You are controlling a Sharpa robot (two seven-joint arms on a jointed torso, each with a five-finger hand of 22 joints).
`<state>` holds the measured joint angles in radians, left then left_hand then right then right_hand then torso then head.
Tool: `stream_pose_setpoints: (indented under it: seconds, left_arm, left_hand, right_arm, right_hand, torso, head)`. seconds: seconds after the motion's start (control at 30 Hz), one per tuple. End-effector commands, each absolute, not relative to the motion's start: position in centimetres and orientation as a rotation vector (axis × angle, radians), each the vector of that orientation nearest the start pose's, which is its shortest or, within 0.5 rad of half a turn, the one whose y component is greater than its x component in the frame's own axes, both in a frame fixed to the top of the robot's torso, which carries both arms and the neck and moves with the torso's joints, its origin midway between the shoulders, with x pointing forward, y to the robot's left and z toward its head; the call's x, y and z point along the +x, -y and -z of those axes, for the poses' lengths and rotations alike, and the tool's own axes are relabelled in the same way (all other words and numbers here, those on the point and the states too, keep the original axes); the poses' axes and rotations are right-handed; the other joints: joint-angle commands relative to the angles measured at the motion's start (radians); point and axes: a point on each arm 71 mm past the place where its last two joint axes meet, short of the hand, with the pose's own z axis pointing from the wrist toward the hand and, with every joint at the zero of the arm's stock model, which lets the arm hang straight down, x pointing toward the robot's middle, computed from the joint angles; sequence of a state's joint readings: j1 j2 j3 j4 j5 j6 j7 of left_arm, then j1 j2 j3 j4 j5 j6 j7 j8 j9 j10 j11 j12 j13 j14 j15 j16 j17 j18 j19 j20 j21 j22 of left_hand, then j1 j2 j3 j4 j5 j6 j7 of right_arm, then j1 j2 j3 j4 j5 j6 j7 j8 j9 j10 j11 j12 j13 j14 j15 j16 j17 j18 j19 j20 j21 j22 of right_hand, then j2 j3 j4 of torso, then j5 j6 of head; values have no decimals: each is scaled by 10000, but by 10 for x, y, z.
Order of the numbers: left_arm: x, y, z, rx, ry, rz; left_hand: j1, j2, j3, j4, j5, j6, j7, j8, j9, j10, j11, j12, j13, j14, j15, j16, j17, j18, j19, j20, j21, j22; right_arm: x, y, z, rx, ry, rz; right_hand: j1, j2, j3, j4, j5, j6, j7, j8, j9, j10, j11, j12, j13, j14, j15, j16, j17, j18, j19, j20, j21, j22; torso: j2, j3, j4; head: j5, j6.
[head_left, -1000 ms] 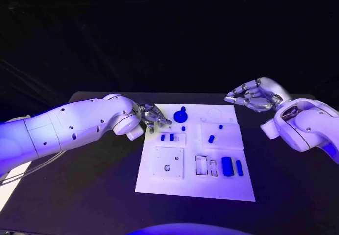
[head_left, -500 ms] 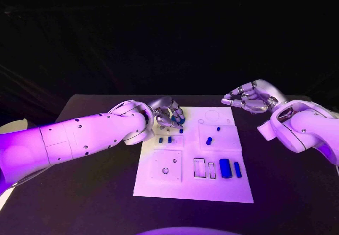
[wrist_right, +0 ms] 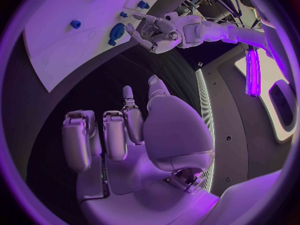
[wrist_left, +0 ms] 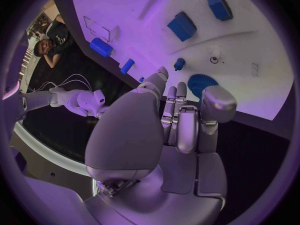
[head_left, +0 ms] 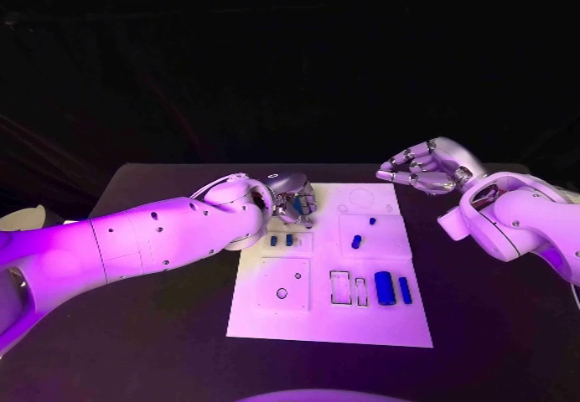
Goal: Assemble the parts on the task board
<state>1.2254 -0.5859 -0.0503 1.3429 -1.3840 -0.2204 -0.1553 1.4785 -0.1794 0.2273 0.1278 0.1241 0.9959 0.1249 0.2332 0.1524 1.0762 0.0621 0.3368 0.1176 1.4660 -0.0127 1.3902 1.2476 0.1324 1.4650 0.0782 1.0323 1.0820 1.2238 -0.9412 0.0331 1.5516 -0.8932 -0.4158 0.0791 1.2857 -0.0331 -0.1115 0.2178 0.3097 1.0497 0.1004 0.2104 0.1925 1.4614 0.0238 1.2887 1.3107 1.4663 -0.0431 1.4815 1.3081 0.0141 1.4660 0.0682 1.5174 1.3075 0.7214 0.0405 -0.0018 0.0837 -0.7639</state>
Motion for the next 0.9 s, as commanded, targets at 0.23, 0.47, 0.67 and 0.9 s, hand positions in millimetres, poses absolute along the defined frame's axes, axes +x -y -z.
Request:
stream_pose_setpoints:
  seconds: [0.23, 0.47, 0.67, 0.9]
  left_arm:
    - [517, -114, 200, 2285, -18331, 5988]
    - [519, -112, 205, 2298, -18415, 5980]
    - [519, -111, 206, 2290, -18425, 5978]
    - [519, -108, 207, 2370, -18441, 6071]
  left_hand:
    - [-24, 54, 279, -9, 47, 258, 2, -202, -136, 208, 13, -327, -242, 475, -112, -11, -87, -173, 198, -70, -142, -130]
    - [-77, 34, 397, 0, -16, 371, 2, -292, -207, 296, 18, -497, -363, 474, -108, 5, -125, -167, 201, -73, -192, -163]
    - [-45, 60, 515, -29, -12, 448, -6, -340, -245, 397, 6, -573, -419, 475, -118, 23, -135, -166, 208, -79, -192, -156]
    - [20, 128, 879, -113, -15, 627, -29, -452, -329, 625, -23, -772, -507, 473, -142, 63, -159, -168, 221, -99, -192, -136]
  right_arm:
    - [493, 243, 138, 3512, -15331, -9806]
    - [493, 243, 138, 3502, -15347, -9802]
    - [493, 243, 138, 3501, -15353, -9795]
    - [493, 243, 138, 3491, -15367, -9810]
  right_hand:
    - [-23, 114, -84, -1, 39, -66, -7, 22, 23, 15, -53, -17, 1005, 742, -68, -10, 1140, 121, 404, -83, -49, 1594]
    - [-20, 117, -84, -3, 40, -68, -7, 22, 25, 18, -53, -11, 1009, 742, -68, -12, 1137, 121, 404, -83, -49, 1595]
    - [-20, 117, -84, -3, 40, -68, -7, 22, 25, 18, -53, -11, 1009, 742, -68, -12, 1137, 121, 404, -83, -49, 1595]
    - [-20, 117, -84, -3, 40, -68, -7, 22, 25, 18, -53, -11, 1009, 742, -68, -12, 1137, 121, 404, -83, -49, 1595]
  torso:
    - [-2, -1, 8]
    - [-4, 4, -1]
    - [-6, 6, 11]
    - [-8, 4, 5]
  head:
    - [-10, -29]
    - [-1, -55]
    - [-8, -73]
    - [-1, -74]
